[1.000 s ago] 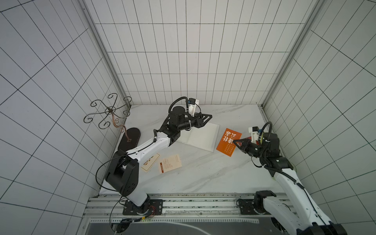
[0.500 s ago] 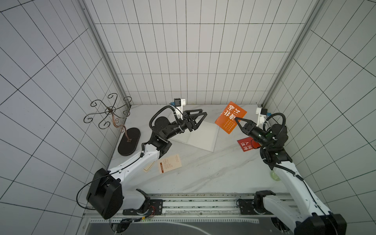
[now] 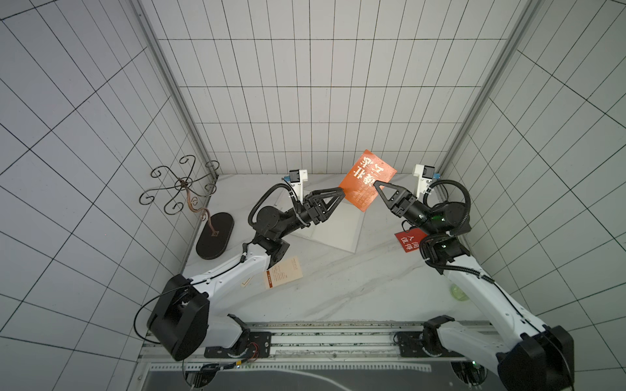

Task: Place the photos into the photo albums
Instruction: Insert the photo into the photo album.

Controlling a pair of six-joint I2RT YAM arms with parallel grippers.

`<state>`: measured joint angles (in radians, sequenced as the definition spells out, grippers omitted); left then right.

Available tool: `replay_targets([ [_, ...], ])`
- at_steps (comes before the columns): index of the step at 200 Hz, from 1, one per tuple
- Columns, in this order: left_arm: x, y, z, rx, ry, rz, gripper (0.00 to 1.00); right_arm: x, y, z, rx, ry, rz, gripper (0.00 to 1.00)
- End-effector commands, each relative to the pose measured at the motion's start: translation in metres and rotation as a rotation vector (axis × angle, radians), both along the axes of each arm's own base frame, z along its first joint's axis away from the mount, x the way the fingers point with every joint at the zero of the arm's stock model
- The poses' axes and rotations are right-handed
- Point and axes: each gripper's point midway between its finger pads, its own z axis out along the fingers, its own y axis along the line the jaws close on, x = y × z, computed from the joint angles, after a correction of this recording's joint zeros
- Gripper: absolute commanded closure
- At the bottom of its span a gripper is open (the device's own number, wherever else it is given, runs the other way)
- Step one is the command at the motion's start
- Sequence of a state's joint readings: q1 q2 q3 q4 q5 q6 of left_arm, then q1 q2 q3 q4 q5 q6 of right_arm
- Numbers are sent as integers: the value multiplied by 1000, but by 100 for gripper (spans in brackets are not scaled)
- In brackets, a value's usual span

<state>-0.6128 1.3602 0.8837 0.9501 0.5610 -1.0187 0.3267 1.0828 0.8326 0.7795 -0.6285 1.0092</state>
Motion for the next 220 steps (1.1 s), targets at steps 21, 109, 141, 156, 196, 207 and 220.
replay_targets([
  [21, -17, -3, 1, -45, 15, -78, 33, -29, 9, 66, 95, -184, 30, 100],
  [109, -32, 10, 18, -69, -36, -61, 34, -20, 1, 67, 76, -161, -124, 100],
  [141, -32, 17, 17, -64, -33, -24, 34, -29, 0, 80, 116, -200, -92, 100],
  [156, -30, 18, 13, -56, -21, -10, 34, -33, 3, 84, 132, -209, -65, 100],
  [196, -20, 15, 3, -48, 31, -3, 34, -34, 16, 80, 138, -178, -18, 100],
  [207, -20, 14, 2, -50, 35, -8, 34, -35, 21, 77, 137, -169, -2, 100],
  [220, -19, 13, 1, -52, 37, -10, 34, -36, 26, 76, 134, -162, 10, 100],
])
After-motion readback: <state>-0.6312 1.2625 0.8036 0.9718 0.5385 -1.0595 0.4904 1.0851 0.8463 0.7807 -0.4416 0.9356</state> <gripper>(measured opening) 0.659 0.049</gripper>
